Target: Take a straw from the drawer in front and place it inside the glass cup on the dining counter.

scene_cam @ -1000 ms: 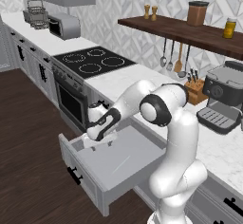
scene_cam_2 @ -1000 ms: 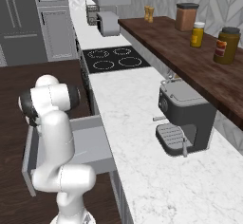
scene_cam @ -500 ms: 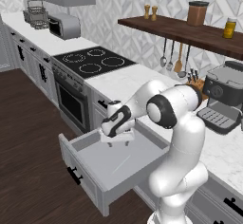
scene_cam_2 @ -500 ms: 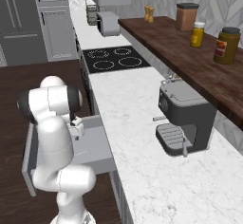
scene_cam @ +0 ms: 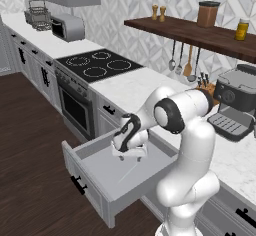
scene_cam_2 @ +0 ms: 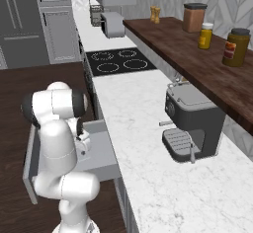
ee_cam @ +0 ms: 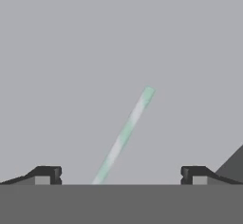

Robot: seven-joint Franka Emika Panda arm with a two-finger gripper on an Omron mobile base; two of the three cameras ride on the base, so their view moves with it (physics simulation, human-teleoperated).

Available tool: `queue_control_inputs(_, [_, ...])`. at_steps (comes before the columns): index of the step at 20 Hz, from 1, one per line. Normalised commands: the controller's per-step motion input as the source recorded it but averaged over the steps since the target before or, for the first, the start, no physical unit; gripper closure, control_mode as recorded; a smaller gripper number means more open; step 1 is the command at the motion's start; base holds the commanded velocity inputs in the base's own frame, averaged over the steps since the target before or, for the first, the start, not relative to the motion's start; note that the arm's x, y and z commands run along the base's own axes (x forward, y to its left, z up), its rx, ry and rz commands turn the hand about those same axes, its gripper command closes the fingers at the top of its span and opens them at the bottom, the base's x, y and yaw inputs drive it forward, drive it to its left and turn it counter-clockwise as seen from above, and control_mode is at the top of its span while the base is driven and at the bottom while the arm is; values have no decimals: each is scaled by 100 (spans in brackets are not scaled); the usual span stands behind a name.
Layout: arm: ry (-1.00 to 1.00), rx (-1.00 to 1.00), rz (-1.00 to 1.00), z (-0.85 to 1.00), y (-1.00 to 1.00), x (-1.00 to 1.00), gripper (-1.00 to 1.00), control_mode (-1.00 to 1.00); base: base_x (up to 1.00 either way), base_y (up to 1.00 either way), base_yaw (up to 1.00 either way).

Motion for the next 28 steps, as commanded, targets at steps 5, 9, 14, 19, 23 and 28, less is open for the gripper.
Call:
queue_control_inputs(5, [0,0,-7,-39,-16,3,-100,-100,0,0,0])
queue_control_inputs(9, [0,0,-6,-34,-8,0,-100,-100,0,0,0])
queue_control_inputs(14, [0,0,-3,-26,-3,15,-100,-100,0,0,0])
queue_control_inputs(19, [0,0,-1,-23,-1,24,-100,-100,0,0,0])
queue_control_inputs(23, [0,0,0,-32,0,13,-100,-100,0,0,0])
queue_control_inputs(28, [0,0,0,-36,0,2,-100,-100,0,0,0])
